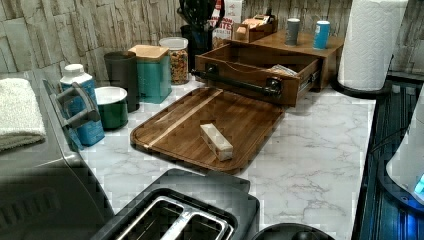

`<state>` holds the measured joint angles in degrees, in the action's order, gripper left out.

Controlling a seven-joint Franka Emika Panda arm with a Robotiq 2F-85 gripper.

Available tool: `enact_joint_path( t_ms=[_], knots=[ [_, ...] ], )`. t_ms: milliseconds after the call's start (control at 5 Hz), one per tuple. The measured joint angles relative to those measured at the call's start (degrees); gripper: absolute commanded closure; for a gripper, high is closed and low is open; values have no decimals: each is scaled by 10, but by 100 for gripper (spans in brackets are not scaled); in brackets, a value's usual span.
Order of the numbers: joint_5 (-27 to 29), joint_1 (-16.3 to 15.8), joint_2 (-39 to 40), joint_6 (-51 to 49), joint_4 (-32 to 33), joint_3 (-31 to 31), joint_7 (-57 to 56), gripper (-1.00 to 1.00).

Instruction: Close the drawer.

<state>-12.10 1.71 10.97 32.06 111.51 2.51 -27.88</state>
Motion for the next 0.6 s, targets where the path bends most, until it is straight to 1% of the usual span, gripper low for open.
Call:
enact_joint_path(
  t_ms=[200, 400, 600],
  knots=[
    [-2, 0, 16, 31, 14, -1, 0, 100],
    [-2, 0, 33, 41, 27, -1, 12, 100],
    [-2, 0, 48, 76, 51, -1, 13, 100]
  ],
)
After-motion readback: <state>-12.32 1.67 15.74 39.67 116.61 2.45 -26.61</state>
